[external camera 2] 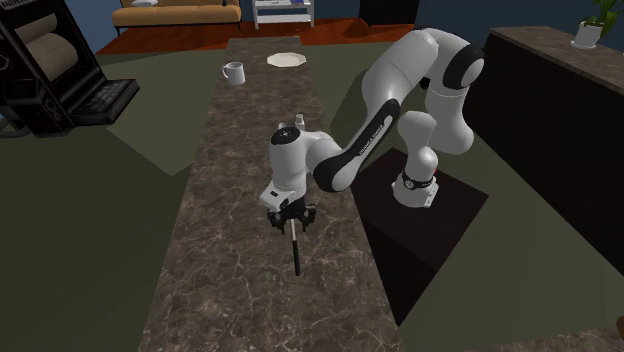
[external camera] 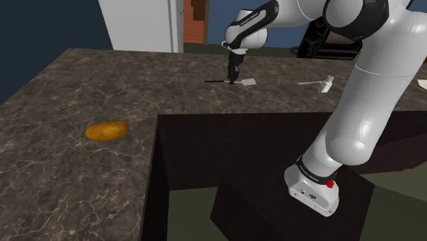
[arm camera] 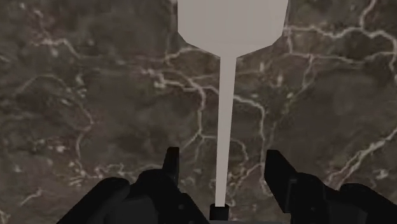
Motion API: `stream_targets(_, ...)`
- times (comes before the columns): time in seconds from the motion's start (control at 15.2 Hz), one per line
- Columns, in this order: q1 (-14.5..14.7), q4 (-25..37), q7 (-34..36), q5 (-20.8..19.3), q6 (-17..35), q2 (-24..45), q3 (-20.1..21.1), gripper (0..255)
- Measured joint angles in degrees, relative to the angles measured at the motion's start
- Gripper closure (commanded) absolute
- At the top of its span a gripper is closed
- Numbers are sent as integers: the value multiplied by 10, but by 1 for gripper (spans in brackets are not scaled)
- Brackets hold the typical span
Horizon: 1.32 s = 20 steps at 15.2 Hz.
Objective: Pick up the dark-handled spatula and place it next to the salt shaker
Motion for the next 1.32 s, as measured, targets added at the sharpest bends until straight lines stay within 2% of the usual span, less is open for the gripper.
stream_targets(0.59,0,0,0,0,0,0,0,255)
stream_targets(1.32,6,30,23,-29,-66,-42,-7,255)
